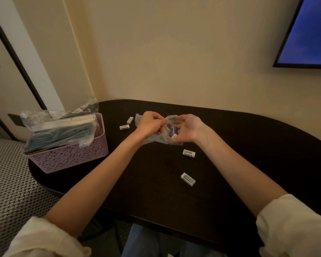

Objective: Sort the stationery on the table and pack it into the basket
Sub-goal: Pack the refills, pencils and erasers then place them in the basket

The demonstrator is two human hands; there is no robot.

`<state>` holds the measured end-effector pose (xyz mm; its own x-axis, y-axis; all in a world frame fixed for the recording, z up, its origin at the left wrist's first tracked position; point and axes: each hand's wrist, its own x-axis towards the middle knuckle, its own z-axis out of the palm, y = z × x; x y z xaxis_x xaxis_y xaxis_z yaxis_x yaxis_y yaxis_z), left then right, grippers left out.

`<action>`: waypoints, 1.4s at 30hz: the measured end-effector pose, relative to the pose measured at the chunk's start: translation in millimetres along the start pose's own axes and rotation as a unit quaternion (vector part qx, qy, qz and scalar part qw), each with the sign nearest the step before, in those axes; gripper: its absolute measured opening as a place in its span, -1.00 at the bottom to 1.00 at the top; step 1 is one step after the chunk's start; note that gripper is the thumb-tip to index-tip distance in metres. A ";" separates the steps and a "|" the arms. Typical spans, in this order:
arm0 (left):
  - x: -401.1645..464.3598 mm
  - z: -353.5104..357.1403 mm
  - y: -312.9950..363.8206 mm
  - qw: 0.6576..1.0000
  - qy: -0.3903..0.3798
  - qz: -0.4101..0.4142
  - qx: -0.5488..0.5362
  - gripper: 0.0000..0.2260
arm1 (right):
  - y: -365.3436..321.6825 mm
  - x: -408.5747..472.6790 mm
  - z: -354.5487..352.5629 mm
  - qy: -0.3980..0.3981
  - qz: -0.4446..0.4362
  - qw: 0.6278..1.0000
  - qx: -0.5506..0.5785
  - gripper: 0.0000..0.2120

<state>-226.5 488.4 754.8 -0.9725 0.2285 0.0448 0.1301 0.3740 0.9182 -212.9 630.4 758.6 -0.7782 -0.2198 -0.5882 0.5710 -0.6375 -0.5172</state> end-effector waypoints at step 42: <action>-18.9 2.7 -34.8 0.995 0.050 -0.007 -0.084 -0.91 | 33.9 15.9 -100.5 0.176 -0.341 0.491 -0.782 -0.75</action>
<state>-212.2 473.5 720.9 -0.9894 0.1313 0.0626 0.0906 0.2195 0.9714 -179.6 679.5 669.3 -0.9916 -0.0318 0.1251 -0.0742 0.9335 -0.3507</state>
